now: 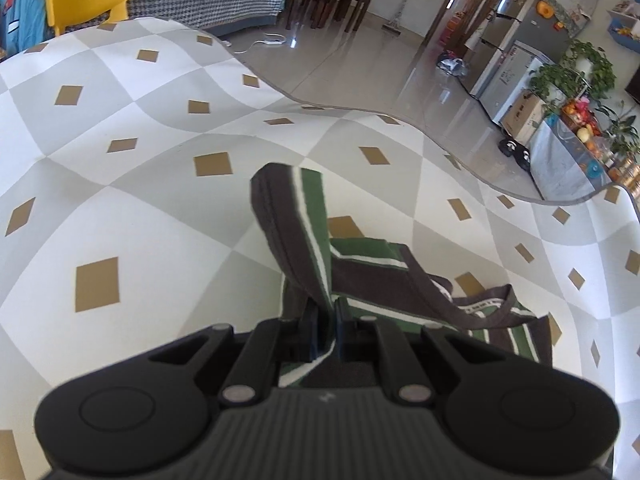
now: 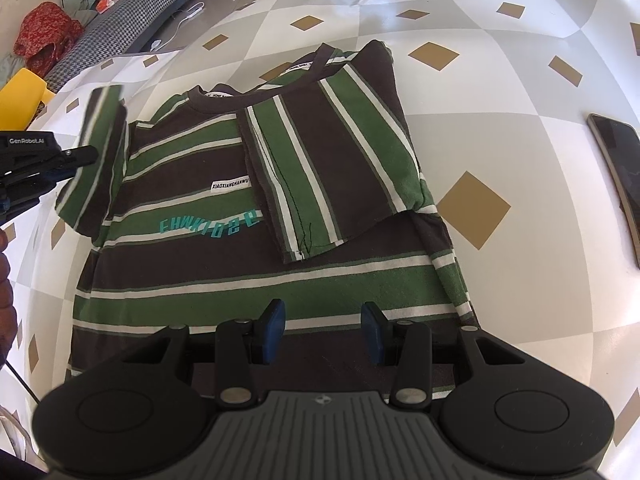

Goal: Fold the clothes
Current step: 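Fold the gripped shirt side over the middle with the left tool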

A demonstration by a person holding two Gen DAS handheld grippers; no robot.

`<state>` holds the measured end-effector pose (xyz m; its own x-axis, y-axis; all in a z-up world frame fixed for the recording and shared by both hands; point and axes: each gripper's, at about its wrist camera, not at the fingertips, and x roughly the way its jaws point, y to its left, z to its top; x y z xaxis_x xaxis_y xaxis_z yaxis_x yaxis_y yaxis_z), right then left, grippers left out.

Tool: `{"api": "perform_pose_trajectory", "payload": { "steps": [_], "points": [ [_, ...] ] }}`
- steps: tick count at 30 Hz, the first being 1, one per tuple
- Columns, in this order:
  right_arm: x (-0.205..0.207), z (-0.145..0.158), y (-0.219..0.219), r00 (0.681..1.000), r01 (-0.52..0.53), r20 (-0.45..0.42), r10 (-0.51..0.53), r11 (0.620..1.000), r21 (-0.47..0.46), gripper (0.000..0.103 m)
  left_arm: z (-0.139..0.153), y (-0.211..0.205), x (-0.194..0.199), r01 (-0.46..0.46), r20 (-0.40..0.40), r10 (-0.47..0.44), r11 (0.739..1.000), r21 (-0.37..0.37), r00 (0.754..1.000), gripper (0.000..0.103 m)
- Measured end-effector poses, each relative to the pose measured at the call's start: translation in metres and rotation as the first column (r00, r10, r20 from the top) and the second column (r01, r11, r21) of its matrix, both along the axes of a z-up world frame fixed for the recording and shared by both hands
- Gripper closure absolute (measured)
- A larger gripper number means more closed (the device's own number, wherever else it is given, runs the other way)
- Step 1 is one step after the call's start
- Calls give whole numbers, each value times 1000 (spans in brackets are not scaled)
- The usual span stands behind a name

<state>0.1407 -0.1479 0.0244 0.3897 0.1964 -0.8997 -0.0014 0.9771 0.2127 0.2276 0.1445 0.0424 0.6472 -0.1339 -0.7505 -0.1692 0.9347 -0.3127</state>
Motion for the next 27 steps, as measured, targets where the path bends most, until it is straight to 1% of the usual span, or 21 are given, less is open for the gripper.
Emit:
{"api": "perform_pose_trajectory", "payload": {
  "steps": [3,6,7,8,9,11,14,16,19,21,23,27],
  "points": [
    [-1,0,-3,1000,2,-1,-2,1000,-3,62,-8,-29,-2,87,-23,-87,996,-1,996,96],
    [-2,1,-7,1000,8,-1,-8,1000,-3,62,-22,-54,-6,159,-77,-160,987,-16,984,92],
    [-2,1,-8,1000,10,-1,-10,1000,-3,62,-27,-59,-8,174,-95,-176,984,-24,980,89],
    [-3,1,-9,1000,10,-1,-10,1000,-2,62,-30,-62,-9,181,-108,-183,983,-35,977,82],
    [-3,2,-10,1000,10,-1,-10,1000,-2,62,-32,-64,-11,180,-116,-184,983,-45,976,79],
    [-3,2,-11,1000,10,-1,-10,1000,-4,62,-31,-62,-13,167,-115,-172,985,-52,978,67],
    [-3,2,-11,1000,11,-2,-11,1000,-3,62,-24,-51,-15,127,-93,-132,991,-50,987,60],
    [-3,2,-10,1000,7,-3,-7,1000,-4,62,-19,-42,-15,103,-79,-109,991,-83,991,58],
    [-3,2,-9,1000,4,-4,-4,1000,-7,62,-11,-35,-14,94,-65,-103,987,-131,993,53],
    [-3,2,-8,1000,2,-4,-2,1000,-9,62,-7,-35,-14,95,-58,-103,988,-122,993,49],
    [-4,1,-8,1000,1,-5,-1,1000,-14,62,-6,-35,-14,84,-57,-90,992,-97,994,43],
    [-4,0,-9,1000,8,-12,-8,1000,-15,62,-12,-32,-13,50,-78,-54,997,-54,995,36]
  ]
}}
